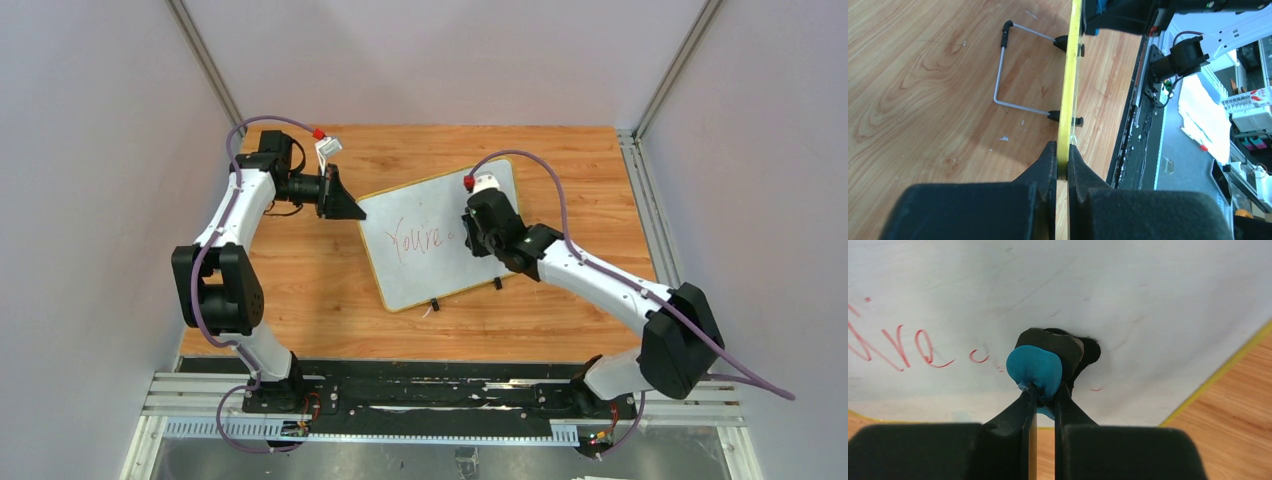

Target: Erase the whiteboard

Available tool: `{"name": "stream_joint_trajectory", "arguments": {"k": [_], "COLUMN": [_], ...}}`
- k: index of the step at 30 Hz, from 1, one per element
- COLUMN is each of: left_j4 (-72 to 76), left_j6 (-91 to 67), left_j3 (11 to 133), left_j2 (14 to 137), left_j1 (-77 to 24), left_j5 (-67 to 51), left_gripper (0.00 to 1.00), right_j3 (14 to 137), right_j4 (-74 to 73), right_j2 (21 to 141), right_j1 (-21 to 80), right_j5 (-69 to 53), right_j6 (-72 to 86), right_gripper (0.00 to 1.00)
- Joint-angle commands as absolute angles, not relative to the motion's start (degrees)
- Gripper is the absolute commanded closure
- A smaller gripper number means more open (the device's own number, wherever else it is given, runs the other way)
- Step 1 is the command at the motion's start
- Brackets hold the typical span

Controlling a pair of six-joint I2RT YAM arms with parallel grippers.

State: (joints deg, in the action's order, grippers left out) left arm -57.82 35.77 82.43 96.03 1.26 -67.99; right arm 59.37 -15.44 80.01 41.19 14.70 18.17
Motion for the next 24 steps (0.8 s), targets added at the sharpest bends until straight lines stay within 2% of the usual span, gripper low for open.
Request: {"name": "stream_joint_trajectory", "arguments": {"k": [1,13,24], "left_j4": [-59.7,-59.9,-59.8], "left_j6": [39.6,39.6,39.6], "left_j3": [82.5,82.0,82.0], "left_j2": [97.2,97.0,96.9], "left_j1": [0.3,0.2,0.2], "left_j5": [-63.4,-63.6,-63.6], "left_gripper": [1.00,1.00,1.00], "right_j3": [61.5,68.5,61.1], "right_j4": [-13.4,-14.2,-18.0], "right_j2": [83.6,89.9,82.0], "right_j1": [45.8,52.8,43.1], "right_j5": [12.7,12.4,16.9], "right_j6": [20.4,20.8,20.9], "right_gripper": [0.99,0.99,0.99]}}
